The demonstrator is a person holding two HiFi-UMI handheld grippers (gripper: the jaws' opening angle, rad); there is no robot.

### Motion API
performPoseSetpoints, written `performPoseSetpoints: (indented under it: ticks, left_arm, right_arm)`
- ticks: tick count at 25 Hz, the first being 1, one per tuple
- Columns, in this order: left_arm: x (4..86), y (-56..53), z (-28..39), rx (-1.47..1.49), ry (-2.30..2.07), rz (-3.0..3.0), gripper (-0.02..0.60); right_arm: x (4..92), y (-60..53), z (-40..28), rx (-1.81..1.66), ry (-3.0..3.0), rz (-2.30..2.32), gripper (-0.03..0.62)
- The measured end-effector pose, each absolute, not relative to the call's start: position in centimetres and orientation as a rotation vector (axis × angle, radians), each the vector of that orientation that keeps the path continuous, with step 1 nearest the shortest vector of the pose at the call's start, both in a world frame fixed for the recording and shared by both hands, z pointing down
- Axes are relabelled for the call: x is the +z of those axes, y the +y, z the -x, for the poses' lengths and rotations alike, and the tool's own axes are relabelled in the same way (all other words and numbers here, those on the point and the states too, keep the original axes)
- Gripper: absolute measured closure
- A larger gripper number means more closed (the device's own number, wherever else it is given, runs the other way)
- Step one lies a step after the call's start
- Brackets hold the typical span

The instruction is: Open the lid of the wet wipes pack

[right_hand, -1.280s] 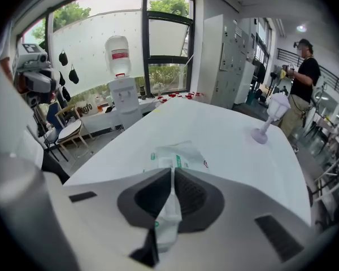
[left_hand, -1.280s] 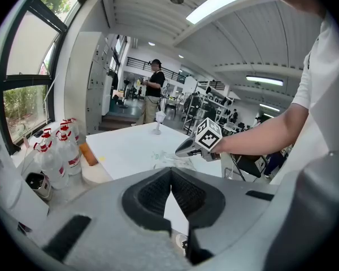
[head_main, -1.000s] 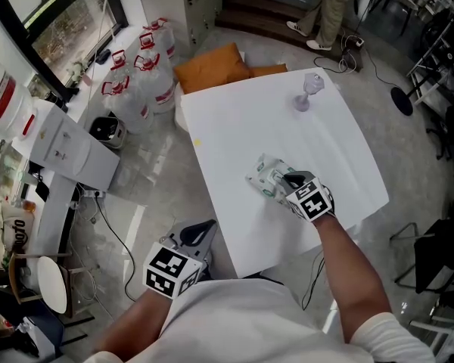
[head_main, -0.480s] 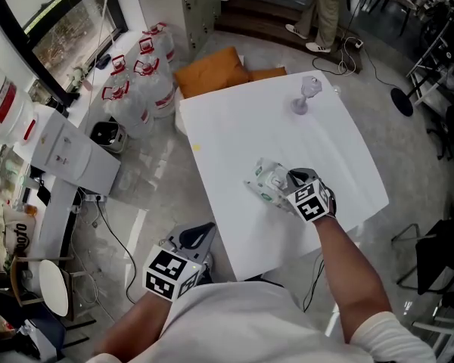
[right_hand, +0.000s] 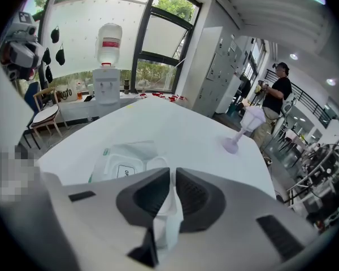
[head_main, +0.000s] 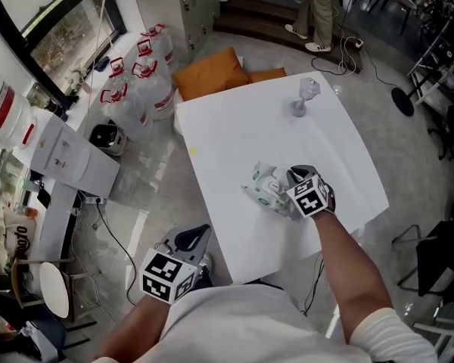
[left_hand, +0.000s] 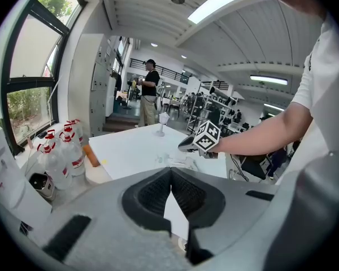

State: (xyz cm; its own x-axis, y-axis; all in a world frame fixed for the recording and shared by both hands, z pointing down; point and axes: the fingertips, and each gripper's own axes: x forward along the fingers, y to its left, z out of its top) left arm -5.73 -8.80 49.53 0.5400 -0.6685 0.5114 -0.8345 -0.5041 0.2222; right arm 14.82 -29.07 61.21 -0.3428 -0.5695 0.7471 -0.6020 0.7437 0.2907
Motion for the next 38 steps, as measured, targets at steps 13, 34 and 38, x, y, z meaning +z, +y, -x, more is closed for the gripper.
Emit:
performPoseSetpoints:
  ticks: [13, 34, 38]
  left_arm:
    - [50.0, -9.0, 7.2, 0.510, -1.280, -2.276, 0.573]
    - [50.4, -8.1, 9.3, 0.499, -1.338, -2.229, 0.574]
    - [50.0, -8.3, 9.5, 0.498, -1.322, -2.251, 0.574]
  right_arm:
    - [65.3, -31.0, -15.4, 0.066, -1.935, -0.774, 0.542]
    - [67.9, -31.3, -15.2, 0.134, -1.916, -0.731, 0.560]
    - [66.7, -31.5, -15.4, 0.125, -1.913, -0.762, 0.546]
